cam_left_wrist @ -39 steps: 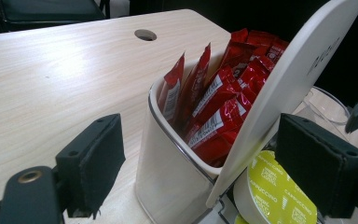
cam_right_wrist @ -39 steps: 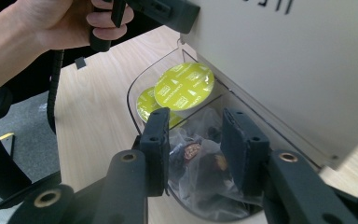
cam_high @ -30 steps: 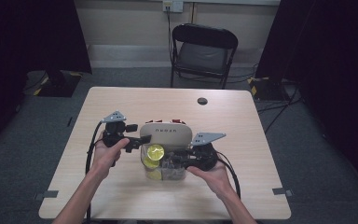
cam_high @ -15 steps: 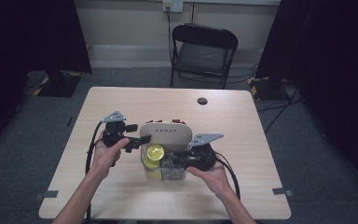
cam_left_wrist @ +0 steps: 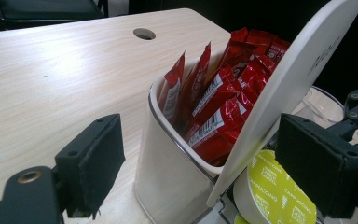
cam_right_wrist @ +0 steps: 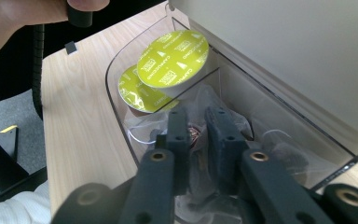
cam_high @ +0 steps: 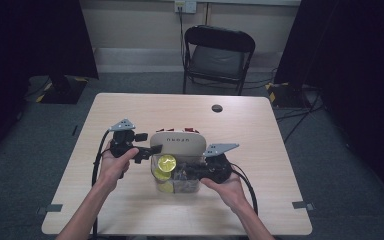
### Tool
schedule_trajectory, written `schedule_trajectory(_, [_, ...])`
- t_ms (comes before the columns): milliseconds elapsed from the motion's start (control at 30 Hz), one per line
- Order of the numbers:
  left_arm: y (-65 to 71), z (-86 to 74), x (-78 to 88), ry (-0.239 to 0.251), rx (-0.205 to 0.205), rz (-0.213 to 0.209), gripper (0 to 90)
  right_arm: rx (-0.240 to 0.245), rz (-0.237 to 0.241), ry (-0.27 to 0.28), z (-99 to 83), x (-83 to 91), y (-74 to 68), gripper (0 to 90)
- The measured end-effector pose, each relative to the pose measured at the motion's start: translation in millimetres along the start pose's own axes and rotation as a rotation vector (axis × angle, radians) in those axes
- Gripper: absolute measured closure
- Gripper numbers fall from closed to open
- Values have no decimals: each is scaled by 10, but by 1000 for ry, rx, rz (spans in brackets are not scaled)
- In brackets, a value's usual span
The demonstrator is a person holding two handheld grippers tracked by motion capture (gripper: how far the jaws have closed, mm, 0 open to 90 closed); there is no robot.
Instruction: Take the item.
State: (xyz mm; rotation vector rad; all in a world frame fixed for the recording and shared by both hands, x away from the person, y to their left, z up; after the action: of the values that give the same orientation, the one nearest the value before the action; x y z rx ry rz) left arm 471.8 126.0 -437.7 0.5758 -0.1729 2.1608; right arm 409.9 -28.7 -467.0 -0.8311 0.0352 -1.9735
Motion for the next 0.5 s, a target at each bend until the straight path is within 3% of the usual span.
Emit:
schedule_trajectory(267, [-2, -2, 1, -2, 0, 0, 152, 0, 20, -11, -16, -9, -39, 900])
schedule_trajectory(500, [-2, -6, 5, -3, 2, 2, 154, 4, 27, -2, 0, -6, -57, 900])
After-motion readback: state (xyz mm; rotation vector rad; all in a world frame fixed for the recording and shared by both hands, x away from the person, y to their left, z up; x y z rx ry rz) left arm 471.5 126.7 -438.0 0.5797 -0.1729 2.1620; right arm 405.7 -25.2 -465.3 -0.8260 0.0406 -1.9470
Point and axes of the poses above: each handheld gripper's, and its own axes: x roughly backward along the jaws, z roughly out of its top, y roughly to its right, the point moved 10 cm from there along -x, roughly forward along the jaws, and after that the axes turned 11 degrees about -x, right-handed, at the moved point
